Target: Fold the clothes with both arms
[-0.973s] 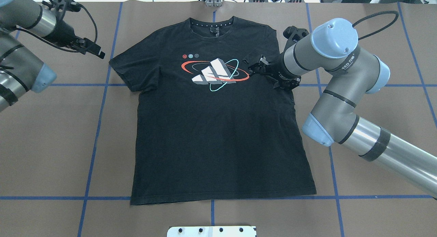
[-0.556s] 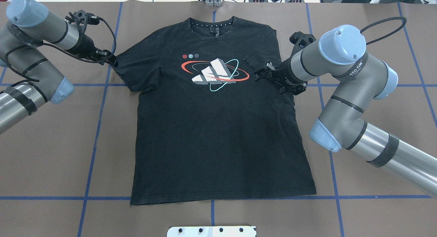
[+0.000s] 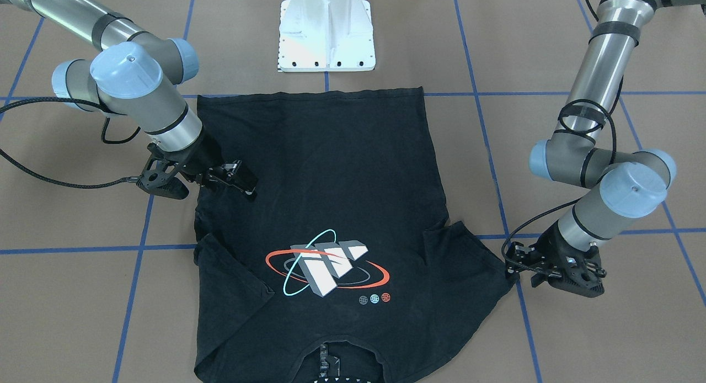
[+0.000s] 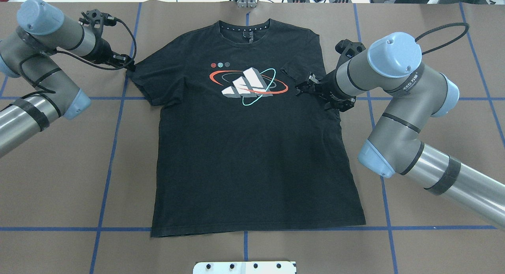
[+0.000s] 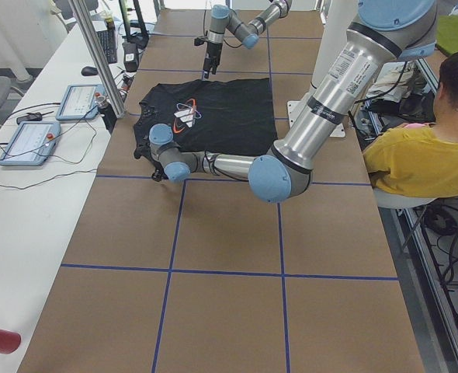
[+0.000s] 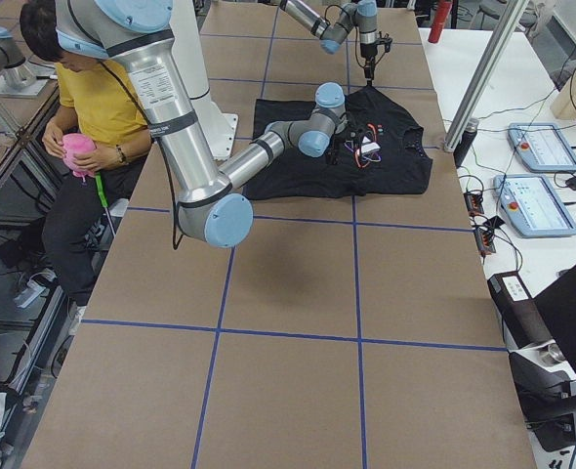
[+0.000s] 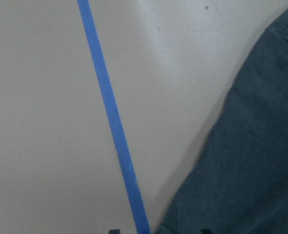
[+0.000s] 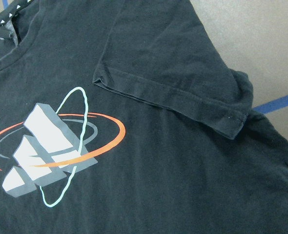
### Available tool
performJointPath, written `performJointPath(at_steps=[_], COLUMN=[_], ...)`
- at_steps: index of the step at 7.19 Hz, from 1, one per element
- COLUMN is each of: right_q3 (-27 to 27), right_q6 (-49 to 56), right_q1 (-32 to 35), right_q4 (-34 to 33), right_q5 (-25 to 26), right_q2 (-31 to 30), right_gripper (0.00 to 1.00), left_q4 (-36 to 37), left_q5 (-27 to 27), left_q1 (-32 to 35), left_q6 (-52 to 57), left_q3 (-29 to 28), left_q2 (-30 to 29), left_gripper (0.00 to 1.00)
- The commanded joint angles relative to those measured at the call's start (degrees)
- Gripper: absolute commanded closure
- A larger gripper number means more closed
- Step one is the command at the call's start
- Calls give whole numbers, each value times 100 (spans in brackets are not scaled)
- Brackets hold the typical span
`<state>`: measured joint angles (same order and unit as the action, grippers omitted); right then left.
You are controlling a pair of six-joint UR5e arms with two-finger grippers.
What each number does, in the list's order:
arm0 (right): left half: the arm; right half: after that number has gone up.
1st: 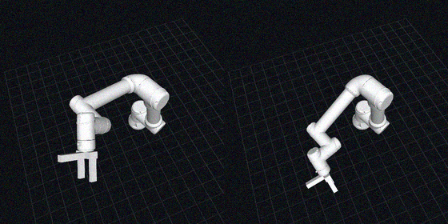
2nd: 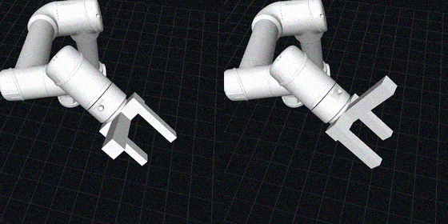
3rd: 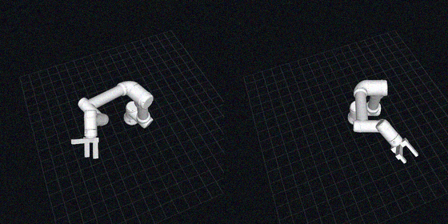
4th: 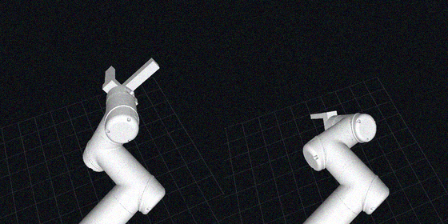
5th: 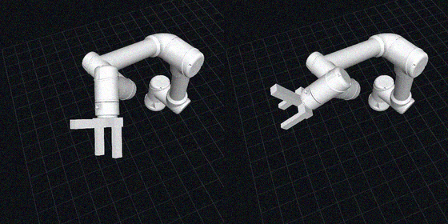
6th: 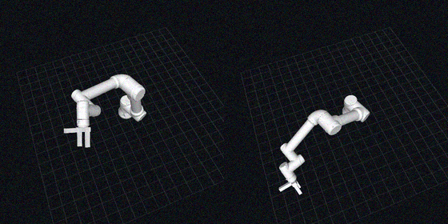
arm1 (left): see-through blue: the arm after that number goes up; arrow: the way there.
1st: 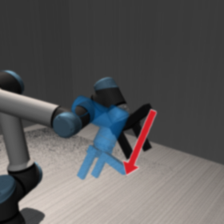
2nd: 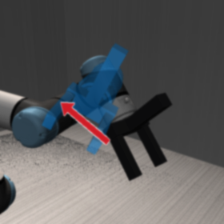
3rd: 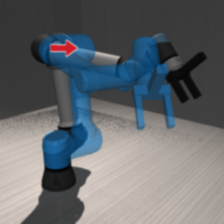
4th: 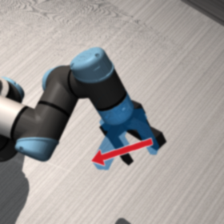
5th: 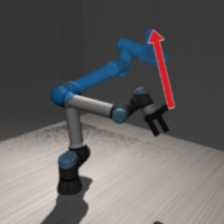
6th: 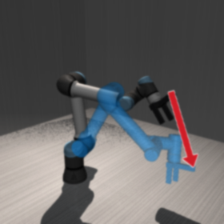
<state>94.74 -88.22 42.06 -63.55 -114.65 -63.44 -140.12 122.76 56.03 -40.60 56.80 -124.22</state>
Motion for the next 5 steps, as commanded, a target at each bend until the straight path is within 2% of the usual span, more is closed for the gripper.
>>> performJointPath(at_steps=[1,3,5], right_q3=[-9,-17,-17], right_q6=[7,7,7], right_q1=[-14,-14,-14], right_q4=[0,0,9], right_q5=[4,4,-4], right_q2=[-19,-19,-19], right_gripper=[0,0,0], left_q4=[-24,-24,-24], left_q5=[-7,-7,-7], left_q1=[-22,-30,-30], left_q6=[-9,0,0], left_q3=[-29,-29,-29], left_q2=[-6,-6,-6], left_gripper=[41,61,63])
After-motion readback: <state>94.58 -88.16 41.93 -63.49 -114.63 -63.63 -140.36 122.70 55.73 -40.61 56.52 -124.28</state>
